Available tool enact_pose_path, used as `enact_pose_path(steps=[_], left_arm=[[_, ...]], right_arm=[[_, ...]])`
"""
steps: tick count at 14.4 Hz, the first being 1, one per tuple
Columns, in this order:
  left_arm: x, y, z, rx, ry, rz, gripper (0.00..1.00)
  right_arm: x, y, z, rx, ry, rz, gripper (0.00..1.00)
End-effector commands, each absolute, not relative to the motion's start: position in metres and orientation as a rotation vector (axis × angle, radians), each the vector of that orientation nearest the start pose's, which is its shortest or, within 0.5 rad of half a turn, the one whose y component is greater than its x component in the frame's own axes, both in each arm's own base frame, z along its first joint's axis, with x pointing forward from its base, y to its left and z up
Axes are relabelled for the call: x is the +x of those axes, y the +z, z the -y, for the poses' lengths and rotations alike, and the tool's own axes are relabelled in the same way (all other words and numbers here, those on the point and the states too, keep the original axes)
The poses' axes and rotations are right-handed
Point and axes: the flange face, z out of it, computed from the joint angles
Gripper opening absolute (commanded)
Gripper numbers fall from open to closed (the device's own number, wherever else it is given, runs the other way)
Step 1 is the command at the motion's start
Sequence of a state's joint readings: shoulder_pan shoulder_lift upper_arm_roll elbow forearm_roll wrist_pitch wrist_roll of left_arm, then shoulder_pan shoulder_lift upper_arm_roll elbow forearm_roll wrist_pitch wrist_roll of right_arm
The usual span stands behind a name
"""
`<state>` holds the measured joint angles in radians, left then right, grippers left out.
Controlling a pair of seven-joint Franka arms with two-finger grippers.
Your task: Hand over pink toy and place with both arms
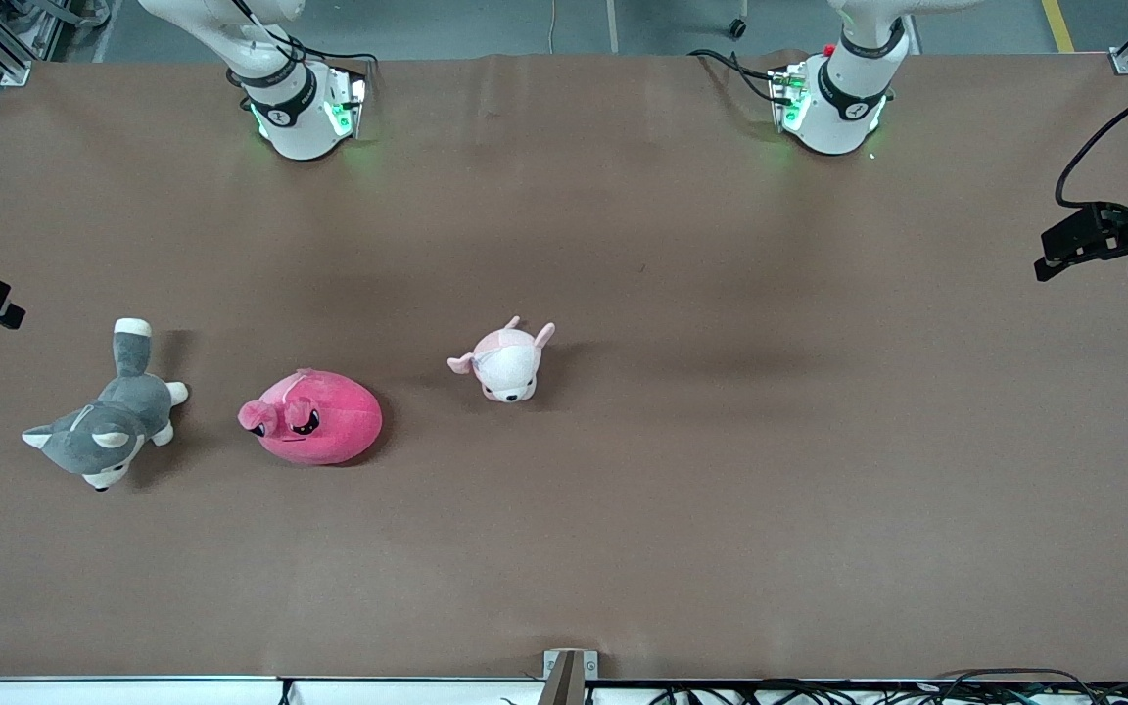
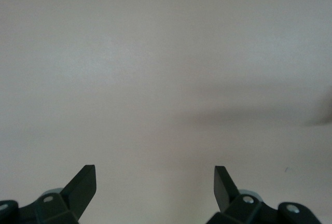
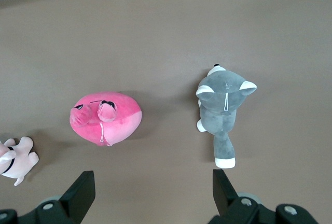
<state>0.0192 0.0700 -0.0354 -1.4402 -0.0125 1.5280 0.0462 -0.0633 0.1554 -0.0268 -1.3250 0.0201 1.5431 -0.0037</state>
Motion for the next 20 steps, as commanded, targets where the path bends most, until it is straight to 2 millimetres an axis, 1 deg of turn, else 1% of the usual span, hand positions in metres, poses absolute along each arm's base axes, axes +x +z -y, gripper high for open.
enact_pose_path(steps=[1,3,5,6,8,10,12,14,17,19,20], left_arm=[[0.567,0.651,0.007,-3.138,-0.048,-0.120,1.00],[0.565,0.654,0.008,-3.140,-0.058,-0.118,1.00],[0.558,0.662,0.010,-3.142,-0.082,-0.123,1.00],[0.556,0.662,0.011,-3.144,-0.082,-0.121,1.00],[0.555,0.658,0.010,-3.147,-0.068,-0.122,1.00],[0.554,0.658,0.010,-3.147,-0.068,-0.122,1.00],[0.553,0.654,0.016,-3.149,-0.049,-0.139,1.00],[0.543,0.653,0.021,-3.162,-0.044,-0.143,1.00],[0.541,0.651,0.035,-3.167,-0.041,-0.177,1.00],[0.541,0.654,0.037,-3.165,-0.046,-0.182,1.00],[0.542,0.654,0.033,-3.165,-0.044,-0.175,1.00]], right_arm=[[0.577,0.643,0.037,-3.137,-0.097,-0.079,1.00],[0.575,0.639,0.037,-3.139,-0.082,-0.084,1.00],[0.572,0.638,0.039,-3.137,-0.077,-0.089,1.00],[0.571,0.638,0.039,-3.139,-0.077,-0.084,1.00],[0.571,0.638,0.039,-3.139,-0.077,-0.072,1.00],[0.572,0.639,0.039,-3.156,-0.086,-0.066,1.00],[0.573,0.640,0.038,-3.175,-0.097,-0.056,1.00],[0.573,0.640,0.039,-3.177,-0.097,-0.027,1.00],[0.573,0.640,0.040,-3.178,-0.099,-0.012,1.00],[0.572,0.641,0.042,-3.181,-0.101,-0.015,1.00],[0.572,0.642,0.042,-3.187,-0.103,-0.015,1.00]])
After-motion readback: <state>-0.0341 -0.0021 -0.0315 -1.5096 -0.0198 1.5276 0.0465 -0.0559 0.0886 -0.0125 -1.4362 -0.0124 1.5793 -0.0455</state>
